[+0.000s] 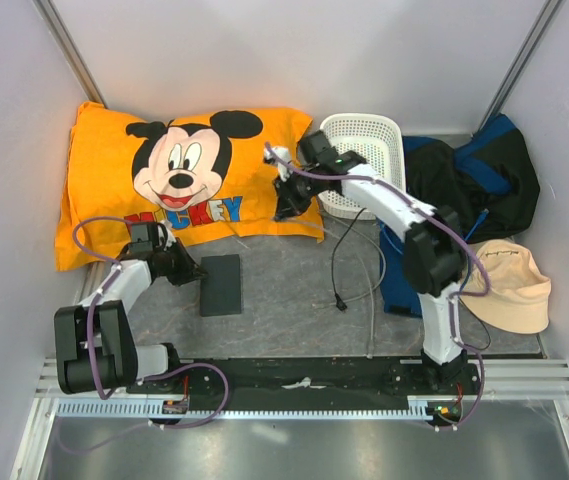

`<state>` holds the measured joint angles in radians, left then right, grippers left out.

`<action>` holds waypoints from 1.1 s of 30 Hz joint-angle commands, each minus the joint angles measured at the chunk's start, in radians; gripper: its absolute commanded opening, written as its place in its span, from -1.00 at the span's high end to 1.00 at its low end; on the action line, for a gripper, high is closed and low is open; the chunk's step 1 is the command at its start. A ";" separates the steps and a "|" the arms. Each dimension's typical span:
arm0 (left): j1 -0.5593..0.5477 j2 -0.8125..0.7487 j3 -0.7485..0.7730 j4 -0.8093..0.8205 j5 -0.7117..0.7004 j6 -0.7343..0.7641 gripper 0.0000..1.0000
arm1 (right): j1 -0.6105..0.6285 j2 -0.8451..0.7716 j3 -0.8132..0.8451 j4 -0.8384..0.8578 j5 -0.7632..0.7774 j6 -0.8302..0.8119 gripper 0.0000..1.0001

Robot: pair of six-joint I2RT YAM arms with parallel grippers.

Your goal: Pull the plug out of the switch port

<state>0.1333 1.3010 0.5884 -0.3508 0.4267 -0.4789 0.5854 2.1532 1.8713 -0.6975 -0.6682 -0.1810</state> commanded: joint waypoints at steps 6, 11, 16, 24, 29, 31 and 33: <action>0.005 -0.062 -0.016 -0.048 -0.094 0.076 0.96 | -0.281 -0.375 -0.192 -0.031 0.301 -0.132 1.00; 0.005 -0.049 0.005 -0.039 -0.078 0.072 0.96 | -0.493 -0.391 -0.118 -0.031 0.392 -0.144 1.00; 0.005 -0.034 0.028 -0.039 -0.071 0.076 0.96 | -0.630 -0.313 -0.021 0.028 0.461 -0.052 0.99; 0.005 -0.077 0.021 -0.047 -0.088 0.094 0.97 | -0.661 -0.274 -0.106 0.102 0.728 0.029 0.57; 0.009 -0.138 0.011 -0.045 -0.088 0.102 0.85 | -0.661 -0.312 -0.086 0.112 0.672 0.092 -0.95; 0.009 -0.157 0.019 -0.031 -0.042 0.111 0.42 | -0.659 -0.380 -0.110 0.137 0.552 0.109 -0.96; 0.009 -0.175 0.033 -0.019 0.028 0.128 -0.16 | -0.650 -0.464 -0.164 0.159 0.518 0.135 -0.96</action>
<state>0.1383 1.1706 0.5884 -0.3943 0.3580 -0.4061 -0.0761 1.8565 1.7573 -0.6155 -0.0528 -0.1154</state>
